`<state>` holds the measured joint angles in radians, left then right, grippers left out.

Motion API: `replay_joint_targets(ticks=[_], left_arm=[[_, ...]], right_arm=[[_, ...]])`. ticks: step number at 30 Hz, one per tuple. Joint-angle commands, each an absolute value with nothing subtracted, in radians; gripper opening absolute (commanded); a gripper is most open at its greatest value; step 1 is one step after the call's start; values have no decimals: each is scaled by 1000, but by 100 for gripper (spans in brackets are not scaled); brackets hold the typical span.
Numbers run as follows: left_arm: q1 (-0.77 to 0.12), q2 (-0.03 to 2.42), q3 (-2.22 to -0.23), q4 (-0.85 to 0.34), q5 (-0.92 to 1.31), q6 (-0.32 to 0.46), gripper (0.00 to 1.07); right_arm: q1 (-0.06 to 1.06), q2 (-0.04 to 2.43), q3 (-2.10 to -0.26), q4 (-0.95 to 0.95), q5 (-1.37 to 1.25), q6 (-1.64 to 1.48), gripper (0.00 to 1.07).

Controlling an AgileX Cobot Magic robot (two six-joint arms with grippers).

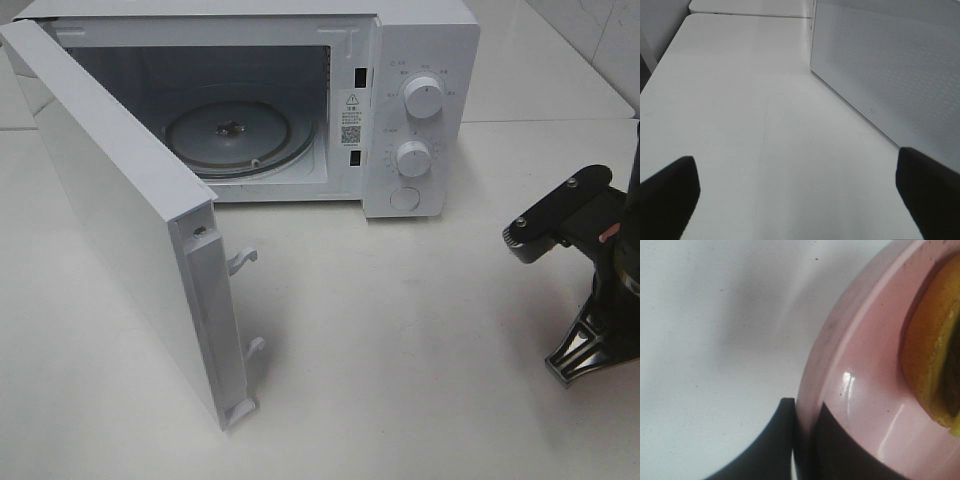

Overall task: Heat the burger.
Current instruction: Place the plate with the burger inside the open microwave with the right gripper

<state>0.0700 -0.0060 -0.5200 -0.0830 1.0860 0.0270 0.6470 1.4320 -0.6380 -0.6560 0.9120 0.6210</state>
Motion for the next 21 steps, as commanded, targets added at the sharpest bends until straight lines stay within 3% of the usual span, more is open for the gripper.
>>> replay_joint_targets(ticks=[1, 21], left_arm=[[69, -23, -516, -88, 1073, 27, 100], [69, -23, -516, -88, 1073, 27, 100]], right_arm=[[685, 1421, -637, -708, 951, 606, 0], [966, 1421, -637, -774, 935, 516, 0]])
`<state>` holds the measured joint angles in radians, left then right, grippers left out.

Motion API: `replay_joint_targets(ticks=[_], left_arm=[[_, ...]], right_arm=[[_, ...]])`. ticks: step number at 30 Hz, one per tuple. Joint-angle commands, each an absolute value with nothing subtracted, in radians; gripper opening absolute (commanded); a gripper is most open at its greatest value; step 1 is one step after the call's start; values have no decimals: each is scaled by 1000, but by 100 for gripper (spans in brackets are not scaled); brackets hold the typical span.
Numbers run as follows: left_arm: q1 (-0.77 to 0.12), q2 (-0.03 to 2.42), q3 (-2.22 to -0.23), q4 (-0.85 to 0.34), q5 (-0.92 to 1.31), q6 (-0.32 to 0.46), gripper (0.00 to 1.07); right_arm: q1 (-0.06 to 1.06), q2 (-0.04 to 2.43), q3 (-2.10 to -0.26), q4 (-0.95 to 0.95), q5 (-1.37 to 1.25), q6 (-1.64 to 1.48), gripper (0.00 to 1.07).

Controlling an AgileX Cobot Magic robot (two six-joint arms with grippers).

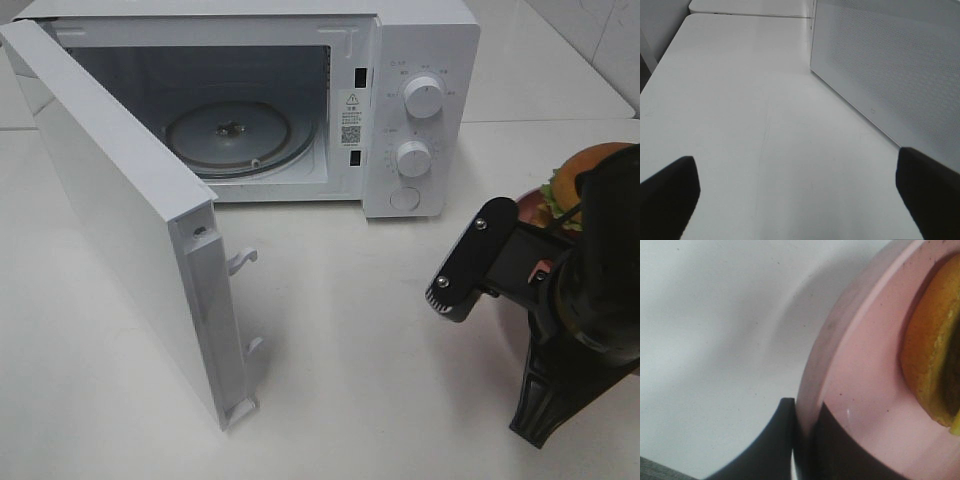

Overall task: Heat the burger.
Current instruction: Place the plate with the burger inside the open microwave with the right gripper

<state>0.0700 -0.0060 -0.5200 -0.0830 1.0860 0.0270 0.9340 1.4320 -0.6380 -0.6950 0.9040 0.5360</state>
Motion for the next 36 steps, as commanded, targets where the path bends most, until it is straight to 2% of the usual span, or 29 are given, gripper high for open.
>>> replay_joint_targets(ticks=[1, 13, 36], left_arm=[[69, -23, -516, -88, 1073, 27, 100], [69, -23, -516, -88, 1073, 27, 100], [69, -23, -516, -88, 1073, 27, 100]], right_arm=[[981, 1421, -637, -778, 935, 508, 0], [1099, 1421, -637, -827, 885, 364, 0], [1099, 1421, -638, -828, 693, 0, 0]])
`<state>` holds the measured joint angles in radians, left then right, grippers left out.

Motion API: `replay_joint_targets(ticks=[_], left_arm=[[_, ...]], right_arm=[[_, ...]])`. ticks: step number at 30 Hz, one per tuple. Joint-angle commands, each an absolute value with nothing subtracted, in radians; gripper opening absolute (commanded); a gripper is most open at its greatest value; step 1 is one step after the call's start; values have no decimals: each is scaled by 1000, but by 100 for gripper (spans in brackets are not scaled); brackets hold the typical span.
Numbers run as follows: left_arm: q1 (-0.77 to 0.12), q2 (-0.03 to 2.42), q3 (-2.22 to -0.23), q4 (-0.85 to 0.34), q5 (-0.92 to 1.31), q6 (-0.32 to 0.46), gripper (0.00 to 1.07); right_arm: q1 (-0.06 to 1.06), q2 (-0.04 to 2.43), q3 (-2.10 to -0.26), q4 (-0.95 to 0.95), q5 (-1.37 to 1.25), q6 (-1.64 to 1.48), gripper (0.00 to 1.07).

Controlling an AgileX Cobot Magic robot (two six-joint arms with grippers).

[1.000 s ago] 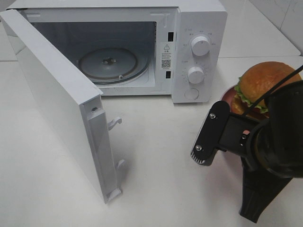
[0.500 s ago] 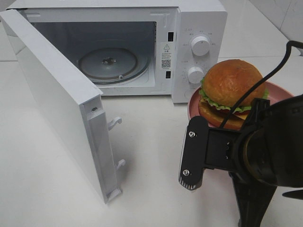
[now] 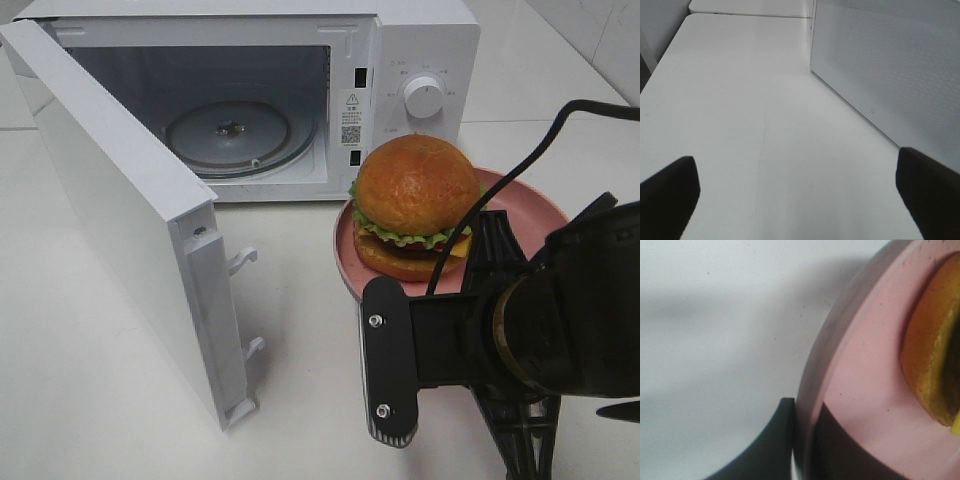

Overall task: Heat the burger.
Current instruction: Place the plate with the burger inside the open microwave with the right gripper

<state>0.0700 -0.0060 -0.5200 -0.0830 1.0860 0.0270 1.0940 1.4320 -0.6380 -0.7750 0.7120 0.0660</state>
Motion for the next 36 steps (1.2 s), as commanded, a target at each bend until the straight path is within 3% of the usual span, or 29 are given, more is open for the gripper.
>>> replay_joint_targets(ticks=[1, 15, 22, 30, 36], left_arm=[[69, -23, -516, -88, 1073, 27, 100], [69, -23, -516, -88, 1073, 27, 100], [69, -23, -516, -88, 1073, 27, 100], [69, -23, -516, -88, 1073, 27, 100], [69, -23, -516, -88, 1073, 27, 100]], right_arm=[[1099, 1421, -638, -828, 693, 0, 0], [1094, 1422, -638, -823, 575, -112, 0], [969, 1422, -638, -788, 485, -326, 0], [900, 1422, -638, -739, 411, -493, 0], [840, 1422, -638, -601, 324, -704, 0]])
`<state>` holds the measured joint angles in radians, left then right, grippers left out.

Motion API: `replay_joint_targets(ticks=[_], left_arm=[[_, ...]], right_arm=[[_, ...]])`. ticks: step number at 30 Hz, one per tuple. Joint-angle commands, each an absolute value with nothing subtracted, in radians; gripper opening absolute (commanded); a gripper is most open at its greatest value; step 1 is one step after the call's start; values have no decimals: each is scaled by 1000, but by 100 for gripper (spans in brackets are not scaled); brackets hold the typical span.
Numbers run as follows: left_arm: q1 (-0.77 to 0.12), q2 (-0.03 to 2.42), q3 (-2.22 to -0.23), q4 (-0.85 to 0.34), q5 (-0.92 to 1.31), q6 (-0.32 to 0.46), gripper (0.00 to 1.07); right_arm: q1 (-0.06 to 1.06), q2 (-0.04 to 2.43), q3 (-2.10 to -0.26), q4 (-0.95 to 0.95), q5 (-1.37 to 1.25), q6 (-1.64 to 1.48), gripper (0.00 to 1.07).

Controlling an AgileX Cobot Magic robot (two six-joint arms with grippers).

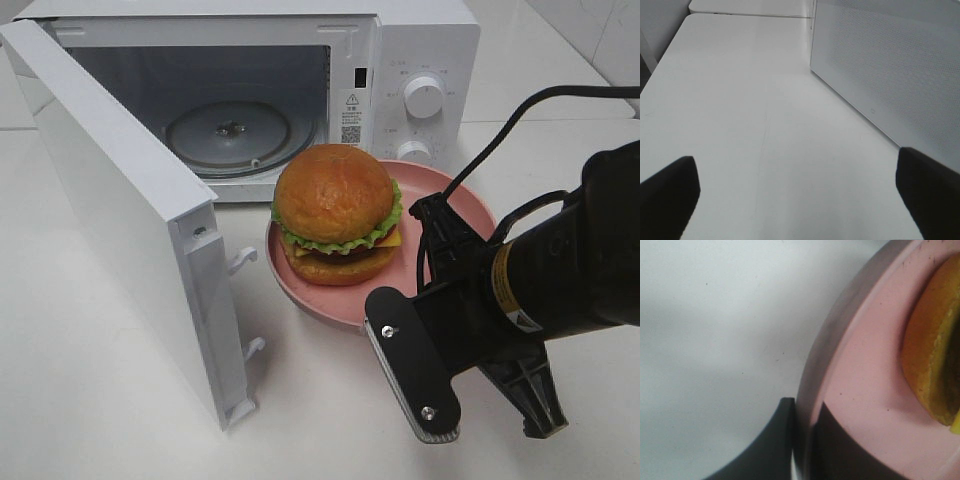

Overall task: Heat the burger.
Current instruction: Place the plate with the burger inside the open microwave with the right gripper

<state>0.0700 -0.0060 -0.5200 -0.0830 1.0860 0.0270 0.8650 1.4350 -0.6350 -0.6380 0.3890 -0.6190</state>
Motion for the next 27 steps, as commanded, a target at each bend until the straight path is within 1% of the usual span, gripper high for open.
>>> replay_joint_targets(ticks=[1, 5, 7, 8, 9, 10, 12, 18, 22, 27], left_arm=[[69, -23, -516, -88, 1073, 27, 100], [69, -23, -516, -88, 1073, 27, 100], [69, -23, -516, -88, 1073, 27, 100], [69, -23, -516, -88, 1073, 27, 100], [69, -23, -516, -88, 1073, 27, 100], [69, -23, -516, -88, 1073, 27, 100], [69, -23, -516, -88, 1073, 27, 100], [69, -23, -516, -88, 1073, 27, 100], [69, -23, -516, -88, 1073, 27, 100], [69, -23, -516, -88, 1073, 27, 100]], right_arm=[[831, 1422, -638, -582, 319, -731, 0], [798, 1422, -638, -507, 311, -843, 0], [772, 1422, -641, -425, 307, -959, 0], [772, 1422, -641, -425, 307, -959, 0], [754, 1422, -647, -371, 307, -1034, 0], [754, 1422, -647, -371, 307, -1034, 0], [727, 1422, -662, -305, 309, -1141, 0], [683, 1422, -696, -220, 311, -1250, 0], [645, 1422, -728, -128, 341, -1388, 0], [640, 1422, -761, -134, 360, -1422, 0]])
